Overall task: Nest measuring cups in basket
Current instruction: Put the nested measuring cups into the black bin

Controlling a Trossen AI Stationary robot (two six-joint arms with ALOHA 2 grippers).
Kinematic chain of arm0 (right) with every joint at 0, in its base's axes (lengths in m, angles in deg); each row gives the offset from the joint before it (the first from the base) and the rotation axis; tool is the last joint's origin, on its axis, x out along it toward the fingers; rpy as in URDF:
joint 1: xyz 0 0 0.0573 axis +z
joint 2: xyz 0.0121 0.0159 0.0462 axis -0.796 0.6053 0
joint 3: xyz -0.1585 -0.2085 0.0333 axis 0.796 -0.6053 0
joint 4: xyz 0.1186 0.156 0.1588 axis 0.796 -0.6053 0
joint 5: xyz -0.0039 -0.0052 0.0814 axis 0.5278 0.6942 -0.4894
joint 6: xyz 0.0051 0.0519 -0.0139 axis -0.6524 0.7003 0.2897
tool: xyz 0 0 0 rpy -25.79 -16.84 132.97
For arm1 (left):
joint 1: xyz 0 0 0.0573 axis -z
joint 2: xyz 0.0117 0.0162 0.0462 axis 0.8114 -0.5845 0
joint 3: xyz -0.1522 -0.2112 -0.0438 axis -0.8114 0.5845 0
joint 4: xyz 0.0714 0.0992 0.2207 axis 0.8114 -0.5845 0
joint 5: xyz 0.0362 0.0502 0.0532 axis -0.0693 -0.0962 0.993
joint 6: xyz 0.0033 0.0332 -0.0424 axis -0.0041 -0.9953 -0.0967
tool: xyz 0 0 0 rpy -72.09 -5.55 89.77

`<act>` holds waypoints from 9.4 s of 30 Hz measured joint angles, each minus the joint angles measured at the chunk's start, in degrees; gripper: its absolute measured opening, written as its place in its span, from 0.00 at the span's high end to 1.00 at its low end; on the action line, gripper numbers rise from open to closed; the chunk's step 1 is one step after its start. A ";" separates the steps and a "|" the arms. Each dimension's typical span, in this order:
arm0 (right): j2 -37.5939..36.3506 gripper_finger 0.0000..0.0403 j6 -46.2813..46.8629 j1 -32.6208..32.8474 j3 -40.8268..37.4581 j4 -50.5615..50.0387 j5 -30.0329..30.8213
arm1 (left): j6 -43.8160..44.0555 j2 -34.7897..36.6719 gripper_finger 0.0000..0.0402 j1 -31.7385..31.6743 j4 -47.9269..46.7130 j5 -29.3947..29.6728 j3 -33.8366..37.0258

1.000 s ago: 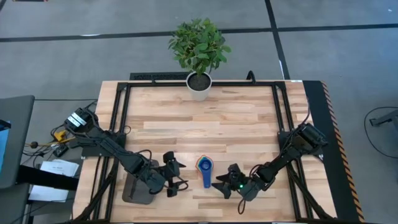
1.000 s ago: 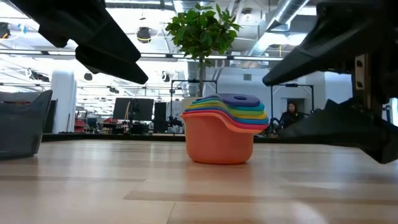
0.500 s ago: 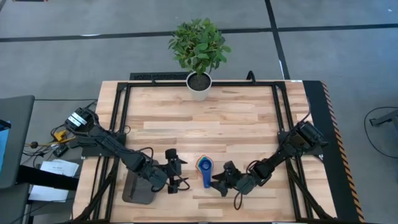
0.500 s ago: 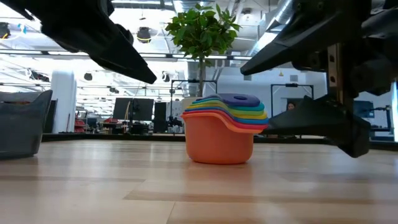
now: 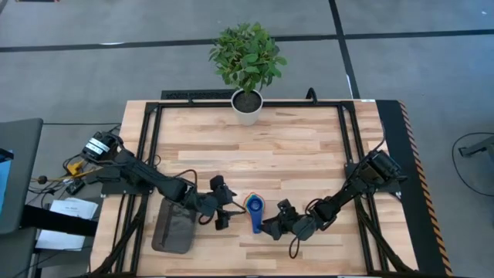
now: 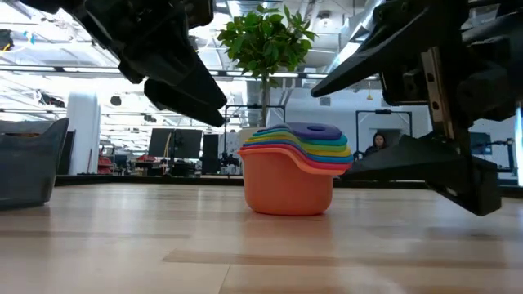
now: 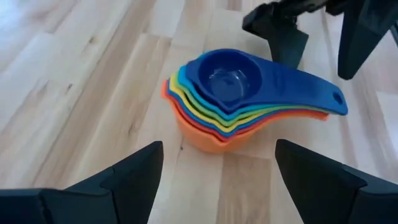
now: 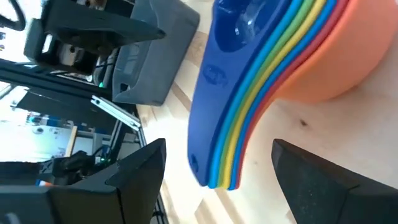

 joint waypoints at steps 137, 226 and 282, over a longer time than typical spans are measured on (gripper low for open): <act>5.44 0.75 -13.98 -12.36 15.49 0.81 -29.63 | -0.37 32.75 0.25 0.82 -33.11 14.38 -6.29; 39.34 0.75 -21.62 -20.87 76.94 -19.98 -59.98 | -2.96 49.03 0.25 0.91 -60.42 12.02 -10.62; 39.39 0.74 -25.29 -25.68 76.85 -32.58 -69.00 | -5.01 46.23 0.25 0.91 -59.71 12.07 -10.60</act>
